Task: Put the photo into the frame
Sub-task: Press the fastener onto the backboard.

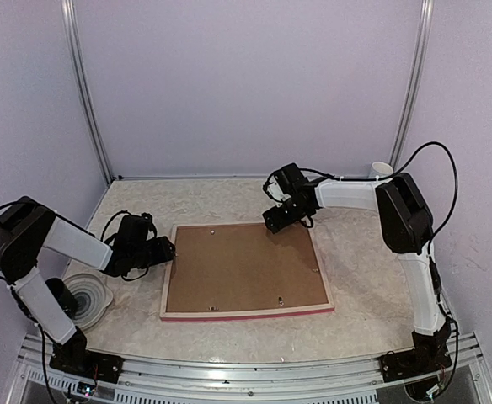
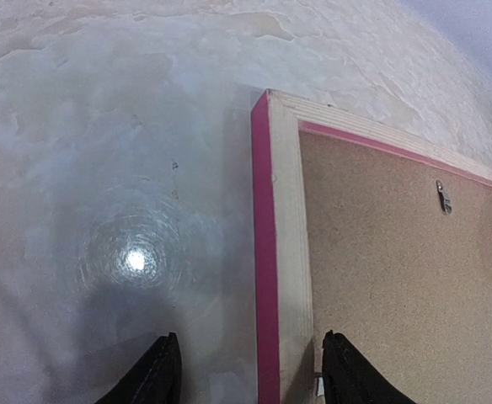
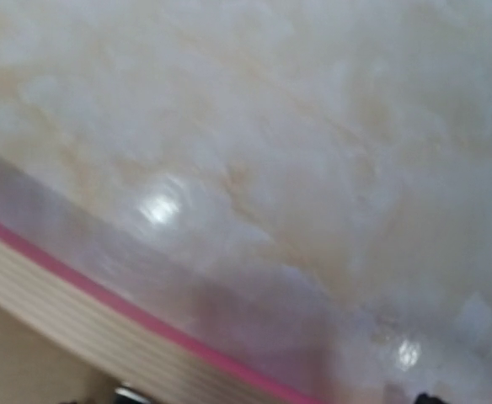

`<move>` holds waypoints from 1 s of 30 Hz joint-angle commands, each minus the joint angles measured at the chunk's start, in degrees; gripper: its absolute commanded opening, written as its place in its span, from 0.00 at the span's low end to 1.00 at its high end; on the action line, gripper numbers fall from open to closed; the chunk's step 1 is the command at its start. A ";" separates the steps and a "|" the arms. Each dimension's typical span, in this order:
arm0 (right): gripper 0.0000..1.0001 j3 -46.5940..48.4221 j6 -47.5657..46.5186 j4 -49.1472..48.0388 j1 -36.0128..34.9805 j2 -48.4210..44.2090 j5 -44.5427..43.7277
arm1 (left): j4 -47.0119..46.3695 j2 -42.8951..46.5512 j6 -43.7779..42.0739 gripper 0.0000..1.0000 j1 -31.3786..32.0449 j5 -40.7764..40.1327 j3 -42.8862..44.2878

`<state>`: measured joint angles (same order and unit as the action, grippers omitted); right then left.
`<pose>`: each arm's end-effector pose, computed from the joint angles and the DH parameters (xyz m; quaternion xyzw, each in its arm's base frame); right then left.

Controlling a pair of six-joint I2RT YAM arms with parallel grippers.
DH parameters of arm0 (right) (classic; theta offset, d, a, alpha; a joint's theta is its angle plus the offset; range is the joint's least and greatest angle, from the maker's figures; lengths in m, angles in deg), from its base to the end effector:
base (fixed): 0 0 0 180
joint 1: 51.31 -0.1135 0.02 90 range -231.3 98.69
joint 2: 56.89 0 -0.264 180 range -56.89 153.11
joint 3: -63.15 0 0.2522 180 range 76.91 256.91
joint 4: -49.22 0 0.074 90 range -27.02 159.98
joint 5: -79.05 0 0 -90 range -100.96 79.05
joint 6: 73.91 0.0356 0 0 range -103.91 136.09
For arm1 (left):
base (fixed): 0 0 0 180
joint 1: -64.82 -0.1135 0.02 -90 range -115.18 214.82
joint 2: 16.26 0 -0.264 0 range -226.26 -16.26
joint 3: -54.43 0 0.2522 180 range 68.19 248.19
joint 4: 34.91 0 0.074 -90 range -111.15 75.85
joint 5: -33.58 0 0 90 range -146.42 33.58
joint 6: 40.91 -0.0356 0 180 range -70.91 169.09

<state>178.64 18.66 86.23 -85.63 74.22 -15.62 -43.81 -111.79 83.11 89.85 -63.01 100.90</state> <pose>0.4170 0.2812 0.1575 -0.2464 0.9140 0.0647 0.3159 0.2684 -0.1208 0.1152 -0.0951 0.9007 -0.1619 0.3917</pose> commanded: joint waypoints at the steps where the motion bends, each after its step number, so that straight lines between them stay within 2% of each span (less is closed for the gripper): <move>1: 0.85 1.19 1.06 1.40 0.51 1.94 -3.80 | 0.68 -0.82 0.55 0.57 -0.59 1.53 -0.98; 8: 0.80 1.29 1.77 1.41 0.58 2.64 -4.97 | 0.79 -0.28 0.44 0.57 -1.04 1.58 -1.07; 30: 0.79 2.05 3.36 -0.21 0.56 3.10 -6.37 | 0.59 -0.56 0.61 0.58 -1.59 2.07 -1.05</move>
<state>179.41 21.55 86.20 -85.65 75.33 -18.55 -44.09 -111.79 83.38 88.74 -61.30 100.90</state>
